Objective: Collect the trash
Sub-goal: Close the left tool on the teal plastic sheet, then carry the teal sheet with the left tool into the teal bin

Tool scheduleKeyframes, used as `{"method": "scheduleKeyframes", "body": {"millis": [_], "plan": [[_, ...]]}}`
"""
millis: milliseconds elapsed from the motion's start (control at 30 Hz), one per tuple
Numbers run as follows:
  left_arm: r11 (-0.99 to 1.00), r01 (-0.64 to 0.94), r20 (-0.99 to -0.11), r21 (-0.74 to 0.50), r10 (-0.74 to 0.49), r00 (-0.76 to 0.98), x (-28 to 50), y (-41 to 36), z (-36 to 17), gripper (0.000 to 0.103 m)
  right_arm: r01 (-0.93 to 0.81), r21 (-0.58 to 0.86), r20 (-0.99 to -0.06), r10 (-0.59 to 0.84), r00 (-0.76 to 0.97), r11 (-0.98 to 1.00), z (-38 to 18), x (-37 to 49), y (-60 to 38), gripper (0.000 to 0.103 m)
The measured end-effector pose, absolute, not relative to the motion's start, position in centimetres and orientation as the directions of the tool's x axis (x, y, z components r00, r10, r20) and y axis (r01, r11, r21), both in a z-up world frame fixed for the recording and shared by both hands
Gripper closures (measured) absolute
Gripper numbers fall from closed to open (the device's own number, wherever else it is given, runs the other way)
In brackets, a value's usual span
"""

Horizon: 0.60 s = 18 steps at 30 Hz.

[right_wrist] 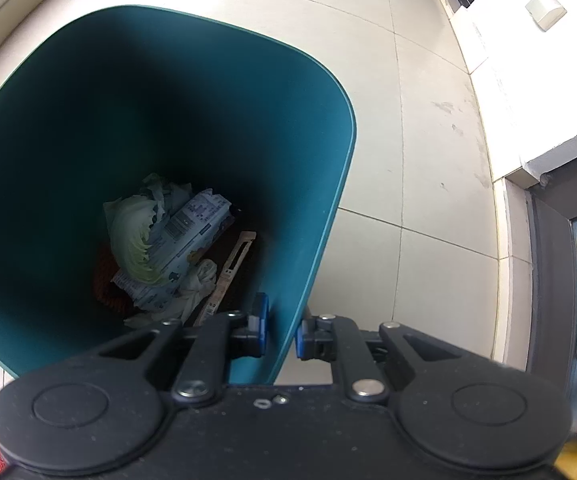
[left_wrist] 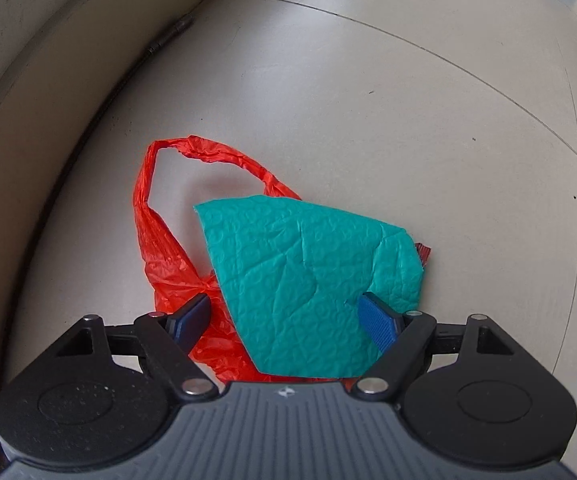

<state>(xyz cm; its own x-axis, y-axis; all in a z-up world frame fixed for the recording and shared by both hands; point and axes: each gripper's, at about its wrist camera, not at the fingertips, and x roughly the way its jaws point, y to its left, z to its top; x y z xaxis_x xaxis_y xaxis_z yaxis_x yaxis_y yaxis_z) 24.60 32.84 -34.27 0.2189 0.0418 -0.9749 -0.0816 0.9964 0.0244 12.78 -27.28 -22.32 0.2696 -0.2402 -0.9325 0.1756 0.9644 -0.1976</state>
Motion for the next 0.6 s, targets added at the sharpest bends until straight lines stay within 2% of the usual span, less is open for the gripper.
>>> {"method": "scheduleKeyframes", "body": {"millis": [167,233,267,300,333,400,600], "plan": [[0.998,-0.056,-0.968,0.025,0.038,0.247,24.0,32.3,-33.0,0.051,0.177,-0.198,-0.932,-0.241,0.271,0.964,-22.4,12.7,-27.2,0.091],[0.998,-0.054,-0.964,0.015,0.029,0.264,23.6,32.5,-32.1,0.071,0.178,-0.197,-0.932,-0.241,0.272,0.964,-22.4,12.7,-27.2,0.091],[0.999,-0.052,-0.961,0.005,0.019,0.275,23.4,32.6,-31.5,0.076,0.177,-0.198,-0.932,-0.241,0.271,0.964,-22.4,12.7,-27.2,0.091],[0.999,-0.053,-0.958,-0.014,0.002,0.286,23.4,32.7,-30.9,0.089,0.177,-0.197,-0.932,-0.241,0.273,0.964,-22.4,12.7,-27.2,0.091],[0.998,-0.056,-0.955,-0.031,-0.013,0.295,23.4,32.9,-30.2,0.095,0.177,-0.196,-0.931,-0.239,0.274,0.965,-22.4,12.7,-27.2,0.091],[0.998,-0.039,-0.948,-0.049,-0.035,0.318,23.3,32.7,-28.5,0.101,0.176,-0.192,-0.931,-0.236,0.279,0.966,-22.3,12.6,-27.3,0.091],[0.994,0.033,-0.920,-0.101,-0.106,0.377,22.5,31.1,-22.8,0.101,0.177,-0.171,-0.929,-0.219,0.299,0.969,-22.1,12.2,-27.6,0.092]]}}
